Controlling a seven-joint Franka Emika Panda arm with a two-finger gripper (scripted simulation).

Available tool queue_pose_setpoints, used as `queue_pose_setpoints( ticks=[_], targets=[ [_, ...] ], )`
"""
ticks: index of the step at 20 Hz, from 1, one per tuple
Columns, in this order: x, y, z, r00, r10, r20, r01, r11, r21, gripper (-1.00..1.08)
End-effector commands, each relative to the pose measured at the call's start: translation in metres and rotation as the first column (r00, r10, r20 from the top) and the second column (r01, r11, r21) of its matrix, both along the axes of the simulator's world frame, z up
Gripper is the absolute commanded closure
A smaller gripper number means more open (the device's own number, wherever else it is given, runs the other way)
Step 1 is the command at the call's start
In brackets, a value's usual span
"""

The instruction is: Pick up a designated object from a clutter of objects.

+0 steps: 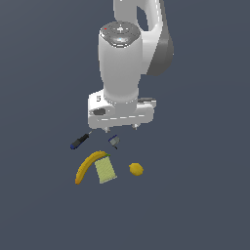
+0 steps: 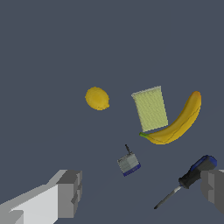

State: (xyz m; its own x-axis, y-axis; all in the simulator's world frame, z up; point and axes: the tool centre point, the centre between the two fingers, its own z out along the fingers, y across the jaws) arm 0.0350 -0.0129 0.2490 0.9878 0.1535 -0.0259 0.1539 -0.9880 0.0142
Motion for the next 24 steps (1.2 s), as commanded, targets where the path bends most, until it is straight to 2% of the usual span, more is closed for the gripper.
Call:
queue_pose_setpoints(
  ticks=[1,12,18,24],
  targets=[
    [0.010,-0.008,-0.018,0.999,0.032,0.001,-0.032,0.999,0.003,-0.92],
    [0.050,-0.052,-0.120,0.981,0.192,0.014,-0.192,0.981,0.014,-0.92],
    [0.058,-0.070,-0.162,0.968,0.250,0.020,-0.250,0.968,0.017,-0.92],
    [0.061,-0.080,-0.185,0.960,0.280,0.023,-0.281,0.960,0.018,-0.92]
  ],
)
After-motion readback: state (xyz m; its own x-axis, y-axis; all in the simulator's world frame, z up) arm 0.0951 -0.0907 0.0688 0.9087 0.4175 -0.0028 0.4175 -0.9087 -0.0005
